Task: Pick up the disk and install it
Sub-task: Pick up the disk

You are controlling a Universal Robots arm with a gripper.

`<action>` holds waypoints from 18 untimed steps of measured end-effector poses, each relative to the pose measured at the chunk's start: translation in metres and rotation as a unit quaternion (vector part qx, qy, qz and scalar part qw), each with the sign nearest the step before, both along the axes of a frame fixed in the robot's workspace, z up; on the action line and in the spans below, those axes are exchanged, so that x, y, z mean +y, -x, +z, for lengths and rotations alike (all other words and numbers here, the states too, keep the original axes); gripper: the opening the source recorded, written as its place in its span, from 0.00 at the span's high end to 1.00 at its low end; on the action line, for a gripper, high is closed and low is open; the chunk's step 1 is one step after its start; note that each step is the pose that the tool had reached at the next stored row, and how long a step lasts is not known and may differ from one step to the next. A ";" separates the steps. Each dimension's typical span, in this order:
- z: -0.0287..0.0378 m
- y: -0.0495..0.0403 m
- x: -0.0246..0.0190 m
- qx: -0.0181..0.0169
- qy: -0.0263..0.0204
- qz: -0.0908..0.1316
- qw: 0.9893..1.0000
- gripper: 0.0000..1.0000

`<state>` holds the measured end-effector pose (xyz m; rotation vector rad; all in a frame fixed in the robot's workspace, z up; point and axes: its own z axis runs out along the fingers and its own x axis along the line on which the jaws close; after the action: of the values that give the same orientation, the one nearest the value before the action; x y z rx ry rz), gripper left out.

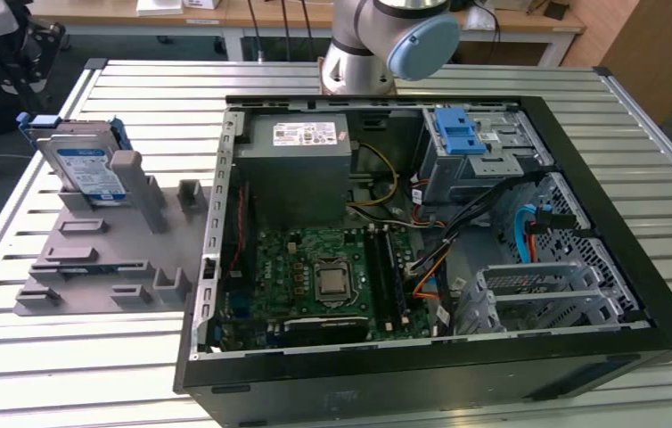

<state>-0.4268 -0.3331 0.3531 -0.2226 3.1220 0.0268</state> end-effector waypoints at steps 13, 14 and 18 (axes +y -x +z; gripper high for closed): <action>-0.0001 -0.0001 0.0002 0.000 0.000 0.060 0.998 0.89; -0.0001 0.0000 0.0004 0.000 0.000 0.066 0.998 0.89; -0.0003 0.0000 0.0004 0.000 0.000 0.087 0.996 0.89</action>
<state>-0.4268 -0.3327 0.3529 -0.4921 3.0925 0.0282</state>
